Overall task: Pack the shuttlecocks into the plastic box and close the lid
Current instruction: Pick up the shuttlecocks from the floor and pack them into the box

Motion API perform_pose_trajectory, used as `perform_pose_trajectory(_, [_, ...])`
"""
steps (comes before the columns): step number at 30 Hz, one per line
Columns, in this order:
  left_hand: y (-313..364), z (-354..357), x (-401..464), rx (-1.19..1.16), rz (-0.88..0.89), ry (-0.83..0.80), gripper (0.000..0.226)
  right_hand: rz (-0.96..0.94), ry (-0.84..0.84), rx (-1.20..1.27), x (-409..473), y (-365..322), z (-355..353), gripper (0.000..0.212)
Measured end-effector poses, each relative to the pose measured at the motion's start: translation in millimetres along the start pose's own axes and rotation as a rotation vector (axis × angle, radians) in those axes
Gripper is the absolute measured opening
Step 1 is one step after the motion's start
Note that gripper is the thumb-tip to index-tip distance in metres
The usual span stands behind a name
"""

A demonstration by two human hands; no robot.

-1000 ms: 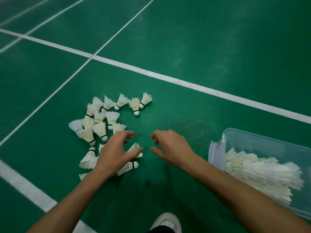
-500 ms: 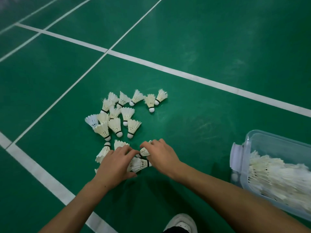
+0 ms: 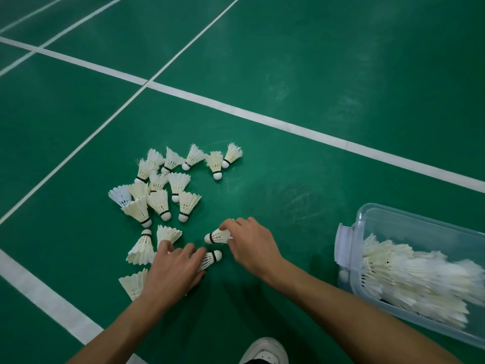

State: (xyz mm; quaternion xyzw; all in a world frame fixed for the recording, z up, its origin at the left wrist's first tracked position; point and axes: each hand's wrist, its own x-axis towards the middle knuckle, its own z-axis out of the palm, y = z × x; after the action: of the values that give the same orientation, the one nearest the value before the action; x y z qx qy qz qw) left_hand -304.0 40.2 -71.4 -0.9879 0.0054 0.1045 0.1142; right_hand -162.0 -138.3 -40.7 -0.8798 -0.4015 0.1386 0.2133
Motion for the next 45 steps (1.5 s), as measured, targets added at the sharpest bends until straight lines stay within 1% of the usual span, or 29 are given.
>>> perform_pose_trajectory(4, [4,-4,0,-0.041,-0.001,0.051,0.047,0.009,0.088,0.018,-14,9,-24,0.033])
perform_pose_trajectory(7, [7,-22,9,-0.144,-0.033,0.164,0.047,0.046,0.184,0.087,-26,19,-54,0.031])
perform_pose_trajectory(9, [14,-45,23,-0.28,-0.112,0.218,0.045,0.073,0.259,0.146,-36,28,-78,0.03])
perform_pose_trajectory(11, [26,-74,41,-0.502,-0.192,0.23,0.043,0.105,0.353,0.217,-49,41,-104,0.03])
perform_pose_trajectory(12, [34,-87,51,-0.606,-0.208,0.23,0.046,0.123,0.399,0.256,-58,48,-117,0.03])
perform_pose_trajectory(15, [68,-125,80,-0.818,-0.173,0.233,0.048,0.181,0.523,0.312,-97,75,-156,0.03])
perform_pose_trajectory(19, [122,-166,106,-1.034,-0.074,0.24,0.041,0.303,0.603,0.296,-173,116,-191,0.03])
perform_pose_trajectory(21, [147,-185,112,-1.118,-0.035,0.224,0.038,0.426,0.589,0.259,-205,140,-194,0.03])
perform_pose_trajectory(24, [169,-204,121,-1.242,-0.013,0.172,0.041,0.587,0.498,0.246,-223,168,-186,0.034])
perform_pose_trajectory(27, [181,-212,131,-1.333,-0.021,0.146,0.047,0.571,0.436,0.251,-211,179,-173,0.036])
perform_pose_trajectory(31, [196,-212,142,-1.442,-0.057,0.152,0.045,0.561,0.376,0.233,-184,186,-156,0.031])
perform_pose_trajectory(35, [198,-206,151,-1.397,-0.088,0.127,0.039,0.591,0.349,0.185,-168,193,-146,0.026])
perform_pose_trajectory(37, [198,-203,153,-1.371,-0.081,0.081,0.038,0.612,0.344,0.182,-164,195,-142,0.028])
perform_pose_trajectory(41, [202,-206,154,-1.371,-0.045,0.031,0.041,0.61,0.317,0.244,-159,199,-139,0.033])
perform_pose_trajectory(45, [211,-219,156,-1.393,-0.021,0.028,0.036,0.56,0.289,0.303,-166,201,-146,0.03])
